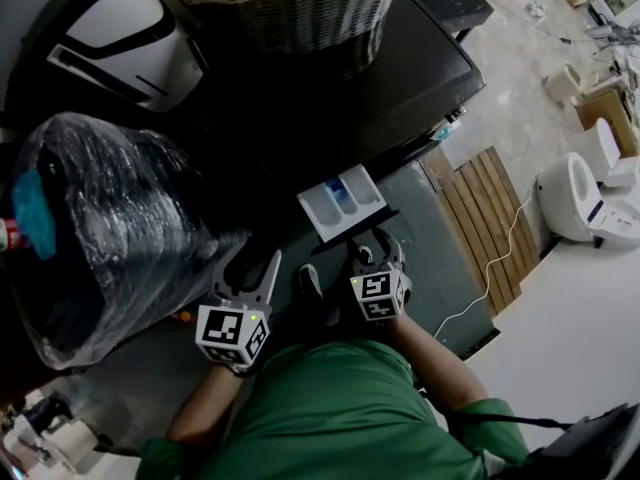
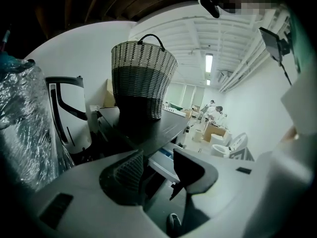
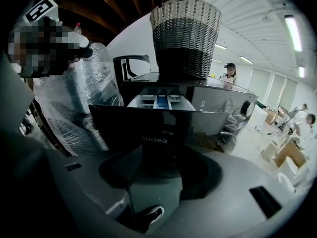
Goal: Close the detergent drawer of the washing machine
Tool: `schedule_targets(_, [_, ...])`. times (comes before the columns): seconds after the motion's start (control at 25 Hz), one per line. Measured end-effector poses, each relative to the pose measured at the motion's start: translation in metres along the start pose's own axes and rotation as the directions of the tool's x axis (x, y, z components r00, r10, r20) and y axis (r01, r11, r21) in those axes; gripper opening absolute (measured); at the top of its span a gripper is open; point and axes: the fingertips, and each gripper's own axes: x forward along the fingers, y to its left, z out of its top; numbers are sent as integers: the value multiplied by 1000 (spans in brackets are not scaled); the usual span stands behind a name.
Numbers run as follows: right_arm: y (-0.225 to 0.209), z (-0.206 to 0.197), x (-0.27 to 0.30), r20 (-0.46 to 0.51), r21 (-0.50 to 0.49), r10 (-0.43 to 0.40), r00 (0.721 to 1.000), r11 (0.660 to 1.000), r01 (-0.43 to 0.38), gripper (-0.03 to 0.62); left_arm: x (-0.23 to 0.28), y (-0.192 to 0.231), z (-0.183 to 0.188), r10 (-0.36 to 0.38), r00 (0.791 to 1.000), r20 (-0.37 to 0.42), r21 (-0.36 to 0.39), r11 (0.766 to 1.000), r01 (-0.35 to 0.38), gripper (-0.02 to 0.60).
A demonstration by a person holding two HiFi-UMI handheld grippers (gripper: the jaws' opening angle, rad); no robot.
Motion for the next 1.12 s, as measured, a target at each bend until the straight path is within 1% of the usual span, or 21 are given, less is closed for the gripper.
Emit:
schedule_targets(0.12, [0,10,9,10,2,5,1000,1000,-5,233,-3,4,0,13,1000,12,3,1000,-13,201])
schedule_targets(0.24, [-1,23,20,9,23,7,1000,1000,-8,235,-7,12,0,39,999,1,-5,999,-39,201])
schedule_targets(0.32, [0,30,27,9,34,15,1000,999,-15,235,-10,16,0,59,998,-11,-14,998,-59,201])
schedule_targets(0.48, [-1,47,44,20,47,23,1000,999,-24,235,-15,24,3,90,996,0,-37,995,-90,201])
schedule_targets(0.72, [-1,66,62,22,33,28,999,999,-28,235,-21,42,-4,135,991,-3,-79,988,-135,201])
schedule_targets(1.12, [-1,89,83,11,48,22,1000,999,-23,236,-20,57,-7,164,986,-25,-113,980,-166,201])
